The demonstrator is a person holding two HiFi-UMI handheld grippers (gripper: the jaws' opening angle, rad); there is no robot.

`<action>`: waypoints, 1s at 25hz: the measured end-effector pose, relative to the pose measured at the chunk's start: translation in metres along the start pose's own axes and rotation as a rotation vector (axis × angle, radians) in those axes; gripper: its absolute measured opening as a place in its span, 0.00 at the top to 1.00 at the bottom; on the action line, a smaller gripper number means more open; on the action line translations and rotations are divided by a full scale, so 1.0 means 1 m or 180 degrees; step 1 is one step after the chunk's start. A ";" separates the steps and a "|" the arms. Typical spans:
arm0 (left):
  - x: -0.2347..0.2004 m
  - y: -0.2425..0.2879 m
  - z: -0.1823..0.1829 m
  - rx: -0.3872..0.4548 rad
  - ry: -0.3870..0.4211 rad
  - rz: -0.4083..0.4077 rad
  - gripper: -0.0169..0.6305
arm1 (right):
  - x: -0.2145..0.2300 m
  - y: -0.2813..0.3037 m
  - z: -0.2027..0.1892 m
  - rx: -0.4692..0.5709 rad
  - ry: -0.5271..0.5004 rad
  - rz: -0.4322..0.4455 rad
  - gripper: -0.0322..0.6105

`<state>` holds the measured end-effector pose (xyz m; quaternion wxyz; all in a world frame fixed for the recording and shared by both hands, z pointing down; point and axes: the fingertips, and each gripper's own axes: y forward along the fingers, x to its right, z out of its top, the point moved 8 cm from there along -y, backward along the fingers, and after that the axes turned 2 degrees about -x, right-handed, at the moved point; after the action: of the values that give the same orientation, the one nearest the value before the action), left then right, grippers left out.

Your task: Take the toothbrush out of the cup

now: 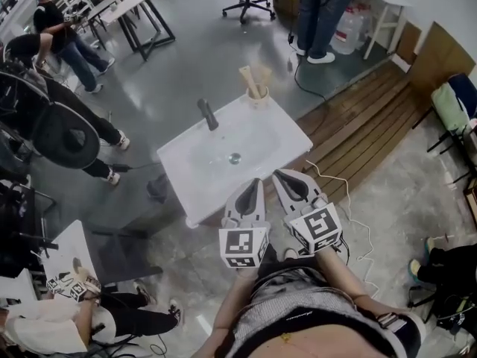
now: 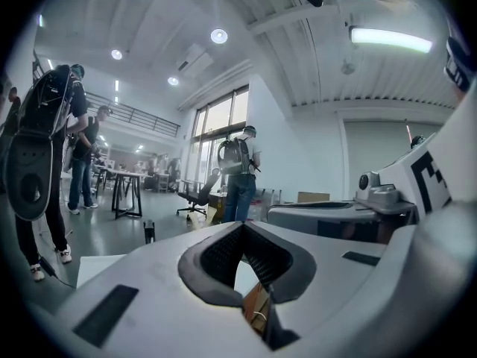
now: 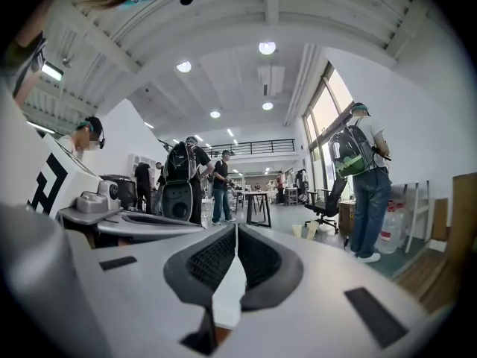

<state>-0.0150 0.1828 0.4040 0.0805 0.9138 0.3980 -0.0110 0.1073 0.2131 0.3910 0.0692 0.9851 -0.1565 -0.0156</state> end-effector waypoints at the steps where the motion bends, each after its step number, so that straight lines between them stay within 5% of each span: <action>1: -0.007 0.004 -0.001 -0.0016 -0.0006 -0.0016 0.97 | 0.000 0.007 -0.001 -0.0010 0.0008 -0.0014 0.85; 25: -0.111 0.041 0.000 -0.0043 -0.0079 -0.0276 0.97 | -0.014 0.109 0.007 -0.0099 -0.0017 -0.0288 0.85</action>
<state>-0.0609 0.0746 0.4192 0.0910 0.8949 0.4362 -0.0231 0.0606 0.1136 0.3995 0.0834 0.9900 -0.1117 -0.0238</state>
